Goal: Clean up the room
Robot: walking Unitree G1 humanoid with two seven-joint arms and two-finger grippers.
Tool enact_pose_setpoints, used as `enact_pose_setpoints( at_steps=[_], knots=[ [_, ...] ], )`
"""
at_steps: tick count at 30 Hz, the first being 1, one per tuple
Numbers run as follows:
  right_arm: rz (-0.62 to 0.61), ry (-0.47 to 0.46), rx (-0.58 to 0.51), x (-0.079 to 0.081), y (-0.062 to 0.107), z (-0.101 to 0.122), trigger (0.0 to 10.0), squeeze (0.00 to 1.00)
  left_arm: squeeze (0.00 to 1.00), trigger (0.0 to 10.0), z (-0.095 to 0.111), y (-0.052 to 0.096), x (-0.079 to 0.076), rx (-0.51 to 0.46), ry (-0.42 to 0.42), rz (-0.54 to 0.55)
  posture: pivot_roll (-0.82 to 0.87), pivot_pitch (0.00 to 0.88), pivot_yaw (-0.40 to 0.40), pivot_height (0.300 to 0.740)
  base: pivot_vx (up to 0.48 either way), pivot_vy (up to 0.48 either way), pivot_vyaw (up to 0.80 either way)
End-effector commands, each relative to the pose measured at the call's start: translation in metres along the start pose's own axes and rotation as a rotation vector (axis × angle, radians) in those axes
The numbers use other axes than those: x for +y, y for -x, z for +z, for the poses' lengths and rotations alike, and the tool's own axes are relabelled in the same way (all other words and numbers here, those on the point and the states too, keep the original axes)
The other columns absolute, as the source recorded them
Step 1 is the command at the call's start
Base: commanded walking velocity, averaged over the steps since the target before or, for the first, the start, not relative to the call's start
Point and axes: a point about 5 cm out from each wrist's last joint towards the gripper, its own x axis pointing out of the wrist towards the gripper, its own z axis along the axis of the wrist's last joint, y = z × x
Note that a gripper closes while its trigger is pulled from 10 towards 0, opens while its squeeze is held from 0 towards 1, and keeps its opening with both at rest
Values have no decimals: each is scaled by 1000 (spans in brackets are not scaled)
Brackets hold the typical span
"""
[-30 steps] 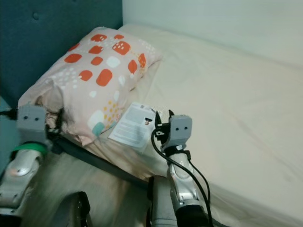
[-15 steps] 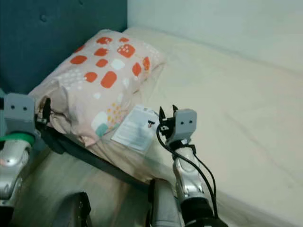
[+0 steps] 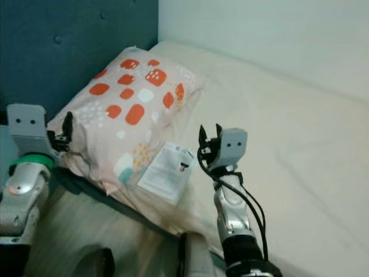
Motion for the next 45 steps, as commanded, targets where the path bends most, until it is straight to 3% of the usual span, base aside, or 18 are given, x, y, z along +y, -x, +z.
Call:
enact_pose_setpoints(
  at_steps=[1, 11, 20, 35, 45],
  knots=[
    [-29, -15, 19, -5, 3, -5, 10000, 0, 0, 10000, 1, 0, -10, 10, 6, -38, -25, 4, 11, 672, 0, 0, 0],
    [-38, -15, 30, -4, 7, -9, 10000, 0, 0, 10000, 3, -7, -26, 18, 16, -92, -45, 21, 26, 706, 0, 0, 0],
    [-24, -25, 35, 5, 6, -11, 10000, 0, 0, 10000, 6, -8, -29, 33, 12, -126, -37, 40, 33, 739, 0, 0, 0],
    [-82, 0, 78, -5, 14, -21, 10000, 0, 0, 10000, 1, 0, -53, 48, 21, -217, -49, 42, 27, 740, 0, 0, 0],
    [-60, 9, 82, -2, 13, -22, 10000, 0, 0, 10000, 2, -1, -54, 38, 13, -211, -55, 45, 16, 740, 0, 0, 0]
  ],
)
